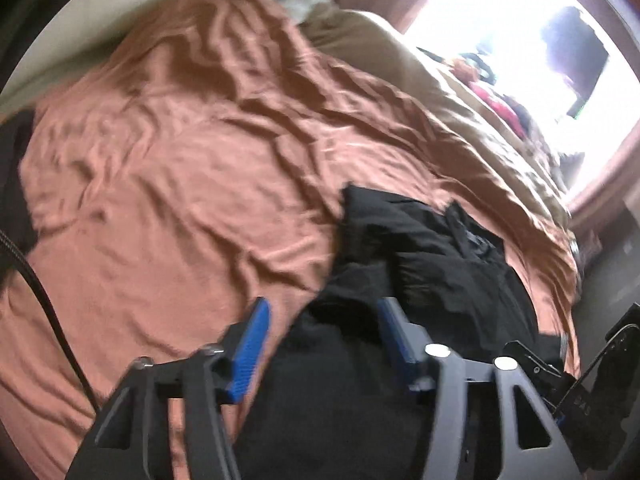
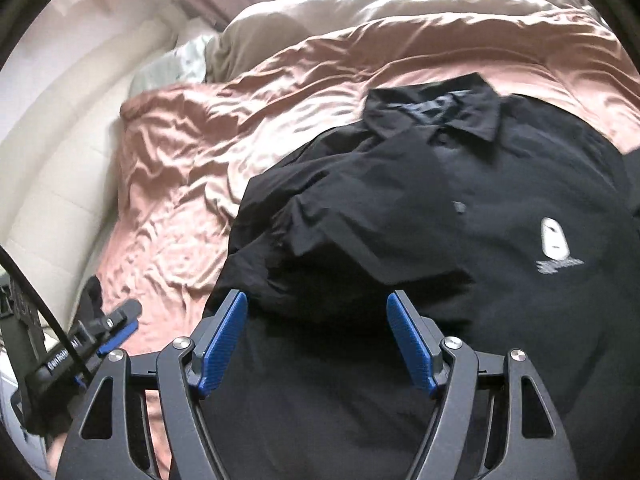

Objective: Fold large clothes

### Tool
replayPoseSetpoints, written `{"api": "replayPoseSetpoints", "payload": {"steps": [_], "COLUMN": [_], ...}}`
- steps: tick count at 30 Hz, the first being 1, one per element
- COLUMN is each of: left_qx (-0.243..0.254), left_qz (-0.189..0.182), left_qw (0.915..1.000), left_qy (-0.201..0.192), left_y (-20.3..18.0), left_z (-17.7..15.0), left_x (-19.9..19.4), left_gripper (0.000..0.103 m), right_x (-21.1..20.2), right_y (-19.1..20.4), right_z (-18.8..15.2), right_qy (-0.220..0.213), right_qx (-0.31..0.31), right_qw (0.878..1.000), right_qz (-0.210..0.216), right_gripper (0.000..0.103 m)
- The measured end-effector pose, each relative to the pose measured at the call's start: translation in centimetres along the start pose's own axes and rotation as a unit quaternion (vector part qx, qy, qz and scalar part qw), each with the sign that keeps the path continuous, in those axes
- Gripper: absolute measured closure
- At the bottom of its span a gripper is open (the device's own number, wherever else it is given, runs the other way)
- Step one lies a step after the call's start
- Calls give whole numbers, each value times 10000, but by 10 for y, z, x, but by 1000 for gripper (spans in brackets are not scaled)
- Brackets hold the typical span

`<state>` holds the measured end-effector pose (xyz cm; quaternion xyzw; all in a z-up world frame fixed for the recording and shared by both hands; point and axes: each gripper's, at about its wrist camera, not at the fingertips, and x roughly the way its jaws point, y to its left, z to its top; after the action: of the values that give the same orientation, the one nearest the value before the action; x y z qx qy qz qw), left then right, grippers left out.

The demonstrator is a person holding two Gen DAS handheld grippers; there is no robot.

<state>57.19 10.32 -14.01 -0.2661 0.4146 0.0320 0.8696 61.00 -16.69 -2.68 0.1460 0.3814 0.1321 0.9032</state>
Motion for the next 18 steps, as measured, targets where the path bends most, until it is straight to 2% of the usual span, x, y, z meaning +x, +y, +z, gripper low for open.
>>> {"api": "replayPoseSetpoints", "payload": {"steps": [2, 8, 12, 15, 16, 18], "left_qx": [-258, -636, -846, -937, -958, -990], "left_qz": [3, 98, 74, 41, 38, 28], "left_qw": [9996, 9978, 9963, 9955, 9953, 9950], "left_qy": [87, 155, 166, 140, 126, 117], "left_y": [16, 44, 56, 63, 65, 67], "left_z": [0, 2, 3, 4, 5, 5], "left_x": [6, 14, 15, 14, 13, 13], "left_gripper": [68, 69, 69, 69, 69, 69], "right_x": [21, 79, 112, 127, 126, 118], "right_y": [15, 54, 60, 60, 62, 60], "right_z": [4, 6, 8, 6, 5, 8], "right_qy": [114, 584, 782, 878, 890, 839], "right_qx": [-162, -627, -720, -839, -886, -825], "right_qw": [9996, 9940, 9878, 9850, 9845, 9864], "right_qz": [-201, -686, -1141, -1224, -1224, -1144], "right_gripper": [32, 32, 32, 56, 69, 74]}}
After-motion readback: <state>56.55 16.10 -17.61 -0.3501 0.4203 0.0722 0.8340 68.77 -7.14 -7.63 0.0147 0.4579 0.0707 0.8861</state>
